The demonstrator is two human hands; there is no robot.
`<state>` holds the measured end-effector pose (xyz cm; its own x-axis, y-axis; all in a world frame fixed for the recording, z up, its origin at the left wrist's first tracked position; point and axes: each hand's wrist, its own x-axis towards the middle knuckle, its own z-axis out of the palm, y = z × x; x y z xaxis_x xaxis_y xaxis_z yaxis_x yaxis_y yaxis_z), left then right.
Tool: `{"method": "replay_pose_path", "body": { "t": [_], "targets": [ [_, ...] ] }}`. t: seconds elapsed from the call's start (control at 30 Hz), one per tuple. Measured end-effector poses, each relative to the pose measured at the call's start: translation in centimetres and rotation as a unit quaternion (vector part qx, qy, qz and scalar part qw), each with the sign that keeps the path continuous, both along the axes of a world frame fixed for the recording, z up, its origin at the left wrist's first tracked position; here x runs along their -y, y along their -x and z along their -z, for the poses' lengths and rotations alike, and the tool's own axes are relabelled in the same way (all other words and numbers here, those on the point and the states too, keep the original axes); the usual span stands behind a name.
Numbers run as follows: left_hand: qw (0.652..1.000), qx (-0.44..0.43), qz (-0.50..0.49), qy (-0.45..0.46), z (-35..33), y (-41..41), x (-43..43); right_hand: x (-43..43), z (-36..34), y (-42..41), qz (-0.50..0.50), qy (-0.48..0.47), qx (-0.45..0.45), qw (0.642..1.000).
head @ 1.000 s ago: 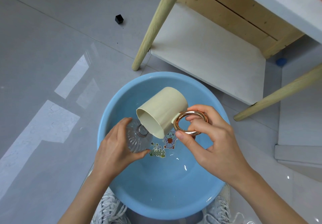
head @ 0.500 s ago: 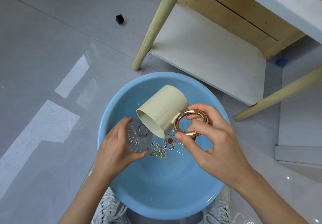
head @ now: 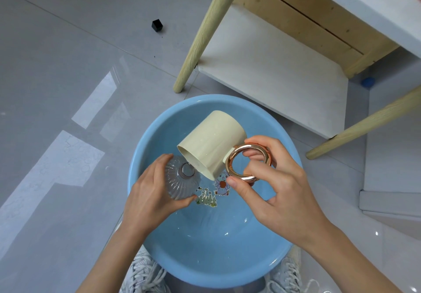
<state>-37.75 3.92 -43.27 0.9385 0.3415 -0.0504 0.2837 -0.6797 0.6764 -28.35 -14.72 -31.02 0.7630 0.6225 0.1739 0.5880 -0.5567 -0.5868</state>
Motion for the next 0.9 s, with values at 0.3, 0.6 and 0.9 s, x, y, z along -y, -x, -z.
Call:
{"method": "replay_pose_path", "body": {
  "t": [0.3, 0.6, 0.9],
  "targets": [
    [1.0, -0.003, 0.003, 0.002, -0.03, -0.03, -0.03, -0.06, 0.03, 0.15, -0.011, 0.006, 0.012, 1.0],
    [1.0, -0.002, 0.008, -0.003, 0.1, -0.02, -0.09, -0.08, -0.04, 0.2, -0.021, 0.02, 0.026, 0.999],
    [1.0, 0.012, 0.008, 0.006, -0.18, -0.07, -0.07, 0.13, 0.16, 0.5, -0.036, 0.039, 0.039, 0.998]
  ]
}}
